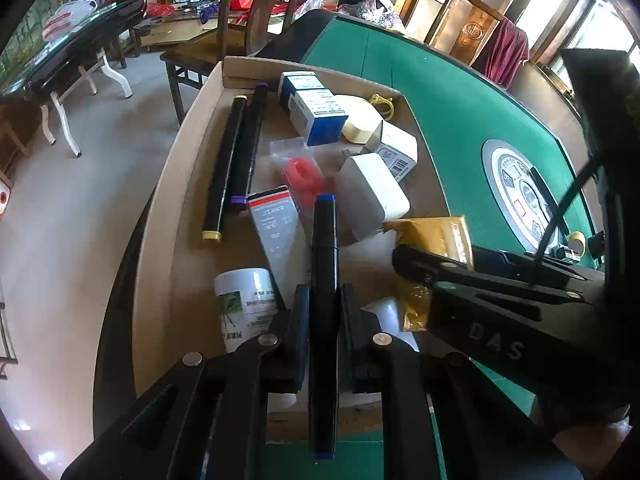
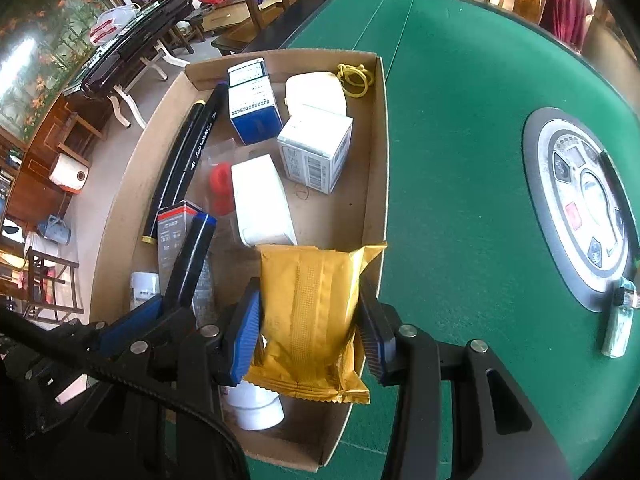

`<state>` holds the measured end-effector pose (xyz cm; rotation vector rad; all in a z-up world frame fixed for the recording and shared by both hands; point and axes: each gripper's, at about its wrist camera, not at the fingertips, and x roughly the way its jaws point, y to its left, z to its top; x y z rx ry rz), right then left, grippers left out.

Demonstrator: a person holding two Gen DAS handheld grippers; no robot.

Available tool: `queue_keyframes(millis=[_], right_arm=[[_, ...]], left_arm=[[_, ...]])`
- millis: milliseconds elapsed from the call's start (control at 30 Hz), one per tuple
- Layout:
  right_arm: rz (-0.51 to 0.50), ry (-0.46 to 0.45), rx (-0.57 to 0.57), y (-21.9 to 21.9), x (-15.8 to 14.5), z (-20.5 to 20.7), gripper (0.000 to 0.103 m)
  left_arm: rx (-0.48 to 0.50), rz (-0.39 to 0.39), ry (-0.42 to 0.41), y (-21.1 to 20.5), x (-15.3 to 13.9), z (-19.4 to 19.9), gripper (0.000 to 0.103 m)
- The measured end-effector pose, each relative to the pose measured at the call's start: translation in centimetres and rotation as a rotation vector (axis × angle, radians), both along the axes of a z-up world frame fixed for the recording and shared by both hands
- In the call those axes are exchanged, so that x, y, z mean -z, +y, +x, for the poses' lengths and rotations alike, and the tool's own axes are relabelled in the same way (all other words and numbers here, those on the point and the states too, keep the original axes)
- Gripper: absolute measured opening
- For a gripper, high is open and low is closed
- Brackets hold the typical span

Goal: Organize objects
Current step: 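Carry the marker and yellow packet over the tray with both grippers, then open both grippers to drop the marker and packet into the tray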

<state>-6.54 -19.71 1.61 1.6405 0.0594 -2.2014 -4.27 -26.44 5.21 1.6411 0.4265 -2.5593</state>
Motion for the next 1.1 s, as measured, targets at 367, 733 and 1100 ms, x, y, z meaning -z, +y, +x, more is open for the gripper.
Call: queue_keyframes(millis=[367, 733, 1100], right_arm=[[-0.016, -0.021, -0.014, 0.0, 0.2, -0.2, 0.043], [-0.087, 0.005, 0.020, 2.4, -1.9, 0.8, 0.043], [-0.126, 0.052, 0.222, 11.8, -3.9, -0.6, 0.043]], left_arm=[[0.007, 0.010, 0.012, 0.3, -0.1, 0.1, 0.012], [-0.010, 0.041, -0.002, 0.8, -0.3, 0.0, 0.012], [0.004, 0.035, 0.045, 3.1, -2.4, 0.3, 0.013]])
